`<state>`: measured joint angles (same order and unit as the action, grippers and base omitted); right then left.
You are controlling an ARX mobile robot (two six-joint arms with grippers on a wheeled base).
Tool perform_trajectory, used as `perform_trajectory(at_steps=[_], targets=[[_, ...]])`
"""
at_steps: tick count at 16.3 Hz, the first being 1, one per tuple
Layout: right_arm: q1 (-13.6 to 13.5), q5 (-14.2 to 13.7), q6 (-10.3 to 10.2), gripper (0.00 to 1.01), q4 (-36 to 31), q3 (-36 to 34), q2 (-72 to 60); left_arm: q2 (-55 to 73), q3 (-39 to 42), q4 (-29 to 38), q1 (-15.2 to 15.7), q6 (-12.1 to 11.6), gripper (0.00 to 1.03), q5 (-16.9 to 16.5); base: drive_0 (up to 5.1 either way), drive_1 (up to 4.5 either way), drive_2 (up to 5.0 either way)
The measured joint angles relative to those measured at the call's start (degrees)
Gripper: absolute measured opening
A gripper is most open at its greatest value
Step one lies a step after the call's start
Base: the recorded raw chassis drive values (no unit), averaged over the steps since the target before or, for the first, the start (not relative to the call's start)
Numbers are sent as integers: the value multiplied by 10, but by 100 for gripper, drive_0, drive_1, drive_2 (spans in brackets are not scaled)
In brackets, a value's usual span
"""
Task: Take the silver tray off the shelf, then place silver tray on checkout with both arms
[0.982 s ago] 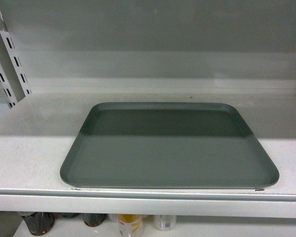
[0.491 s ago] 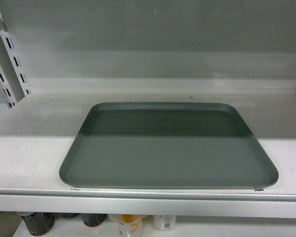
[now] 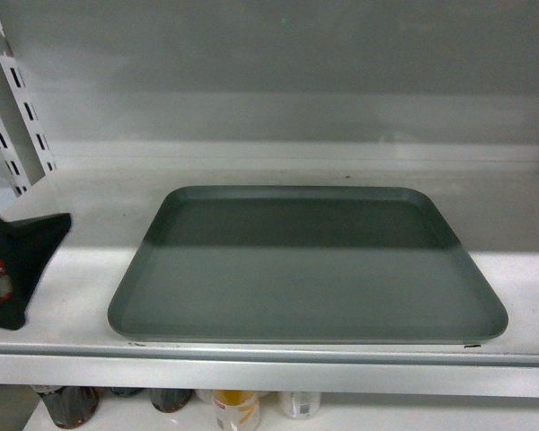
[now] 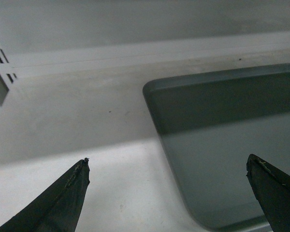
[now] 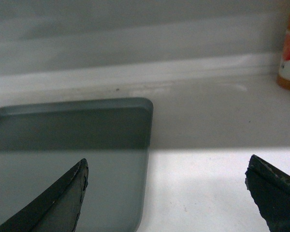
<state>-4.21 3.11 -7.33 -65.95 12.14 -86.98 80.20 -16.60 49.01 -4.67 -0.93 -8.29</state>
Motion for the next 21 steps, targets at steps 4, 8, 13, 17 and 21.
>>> perform_trajectory(at_steps=[4, 8, 13, 17, 21], targets=[[-3, 1, 5, 98, -11, 103, -188, 214, -106, 38, -27, -3, 98, 24, 0, 0, 0], [1, 11, 15, 98, 40, 210, -266, 313, -209, 8, -31, -2, 98, 33, 0, 0, 0], [-8, 10, 23, 98, 83, 266, -282, 346, -278, -43, -35, 8, 98, 34, 0, 0, 0], [-22, 0, 28, 98, 136, 300, -299, 374, -311, -78, -43, 11, 98, 39, 0, 0, 0], [-23, -6, 29, 98, 172, 329, -318, 391, -328, -97, -43, 21, 98, 46, 0, 0, 0]])
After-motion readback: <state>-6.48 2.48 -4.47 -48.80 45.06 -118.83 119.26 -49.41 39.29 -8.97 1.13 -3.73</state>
